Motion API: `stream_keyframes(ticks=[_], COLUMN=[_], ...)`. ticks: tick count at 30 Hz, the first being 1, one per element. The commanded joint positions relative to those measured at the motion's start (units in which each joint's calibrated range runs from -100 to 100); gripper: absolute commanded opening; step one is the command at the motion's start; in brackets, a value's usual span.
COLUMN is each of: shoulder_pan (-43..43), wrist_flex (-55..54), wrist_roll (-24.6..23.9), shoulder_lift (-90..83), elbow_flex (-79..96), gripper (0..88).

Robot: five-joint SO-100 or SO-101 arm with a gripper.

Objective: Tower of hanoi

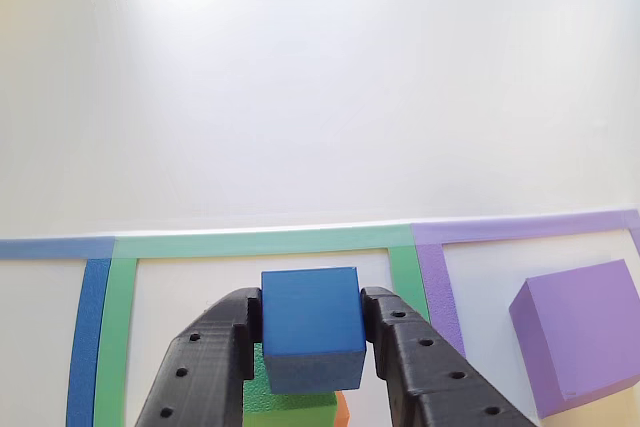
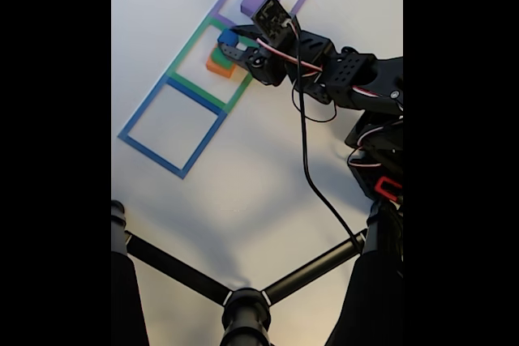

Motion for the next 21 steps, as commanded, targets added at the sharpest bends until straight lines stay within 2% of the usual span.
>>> stream_keyframes(ticks=[1, 16, 21], shoulder_pan=[-0.57, -1.33, -1.33], wrist_flex=[-3.17, -5.92, -6.09], wrist_roll=[0.75, 0.75, 0.75], shoulder_lift=[0.83, 1.15, 1.15], elbow_flex=[-0.24, 2.21, 2.3], gripper=[3.4, 7.5, 17.7])
